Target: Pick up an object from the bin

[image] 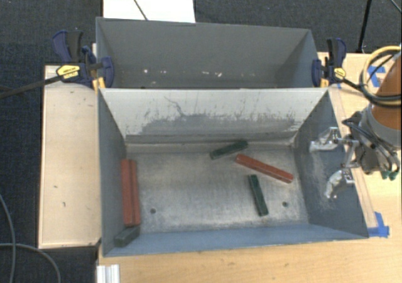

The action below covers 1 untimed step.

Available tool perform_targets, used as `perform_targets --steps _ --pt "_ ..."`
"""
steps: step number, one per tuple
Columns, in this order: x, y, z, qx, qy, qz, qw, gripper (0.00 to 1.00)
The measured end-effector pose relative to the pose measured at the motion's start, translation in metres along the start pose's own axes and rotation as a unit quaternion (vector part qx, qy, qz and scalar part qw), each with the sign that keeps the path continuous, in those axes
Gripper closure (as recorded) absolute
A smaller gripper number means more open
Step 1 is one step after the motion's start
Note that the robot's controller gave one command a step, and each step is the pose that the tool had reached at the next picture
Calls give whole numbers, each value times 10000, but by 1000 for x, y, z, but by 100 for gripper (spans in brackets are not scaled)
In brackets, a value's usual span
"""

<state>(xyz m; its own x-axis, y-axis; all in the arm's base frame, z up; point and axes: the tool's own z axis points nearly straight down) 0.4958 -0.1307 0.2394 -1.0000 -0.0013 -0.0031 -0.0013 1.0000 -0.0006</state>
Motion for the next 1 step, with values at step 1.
perform_targets --steps 1 --pt "-10 7 54 6 -34 204 9998 0"
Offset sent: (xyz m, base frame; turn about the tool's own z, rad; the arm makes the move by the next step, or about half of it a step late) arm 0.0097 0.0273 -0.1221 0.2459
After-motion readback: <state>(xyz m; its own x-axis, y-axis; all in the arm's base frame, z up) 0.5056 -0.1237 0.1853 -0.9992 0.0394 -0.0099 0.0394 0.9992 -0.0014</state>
